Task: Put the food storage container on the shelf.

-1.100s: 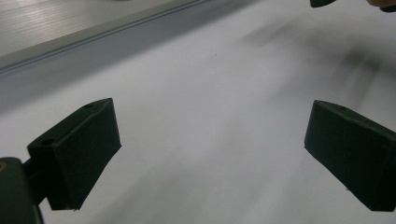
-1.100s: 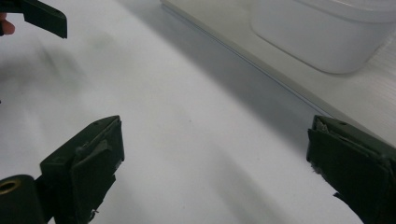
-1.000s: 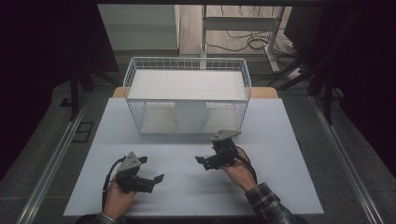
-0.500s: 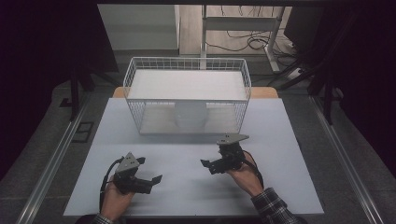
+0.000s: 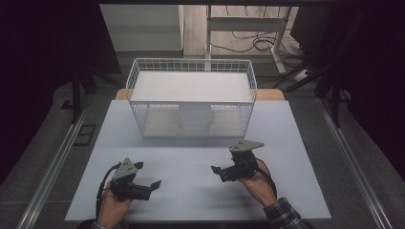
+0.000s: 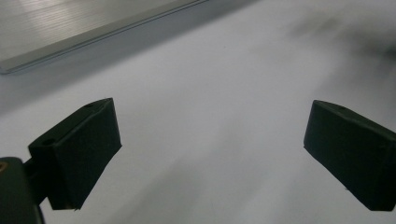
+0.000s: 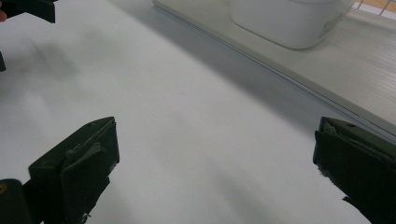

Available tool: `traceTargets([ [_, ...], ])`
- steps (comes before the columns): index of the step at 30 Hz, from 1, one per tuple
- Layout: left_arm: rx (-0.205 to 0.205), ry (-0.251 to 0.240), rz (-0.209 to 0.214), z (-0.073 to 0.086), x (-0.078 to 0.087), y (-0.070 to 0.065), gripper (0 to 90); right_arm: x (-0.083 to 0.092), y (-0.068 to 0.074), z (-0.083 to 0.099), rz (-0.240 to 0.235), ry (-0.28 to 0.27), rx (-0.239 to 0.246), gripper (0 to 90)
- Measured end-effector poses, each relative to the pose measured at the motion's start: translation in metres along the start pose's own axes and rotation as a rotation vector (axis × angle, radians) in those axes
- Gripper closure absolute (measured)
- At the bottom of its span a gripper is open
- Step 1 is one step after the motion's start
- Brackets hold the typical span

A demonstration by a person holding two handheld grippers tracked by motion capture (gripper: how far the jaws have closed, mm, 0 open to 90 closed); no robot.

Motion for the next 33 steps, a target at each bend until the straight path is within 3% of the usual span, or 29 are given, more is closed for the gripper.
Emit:
traceTargets([
  [15,0.007,-0.006,-0.011,0.009,0.008,0.002,3.0,0.013,0.003,0.019,0.006,0.005,0.006,0.4],
  [26,0.017,-0.011,-0.009,0.015,0.012,0.004,2.5,0.019,0.002,0.033,0.024,0.026,-0.015,0.4],
  [33,0.027,-0.009,-0.007,0.017,0.013,0.005,2.4,0.023,0.002,0.042,0.035,0.048,0.009,0.1],
])
Point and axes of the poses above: each handheld gripper's, and its own axes: x roughly backward along the jaws, z roughly out of its underside, y roughly to its left, the point moved 6 cm from there along -x, roughly forward along the jaws, and after that the axes turned 8 degrees about y, right-handed, at the moved point
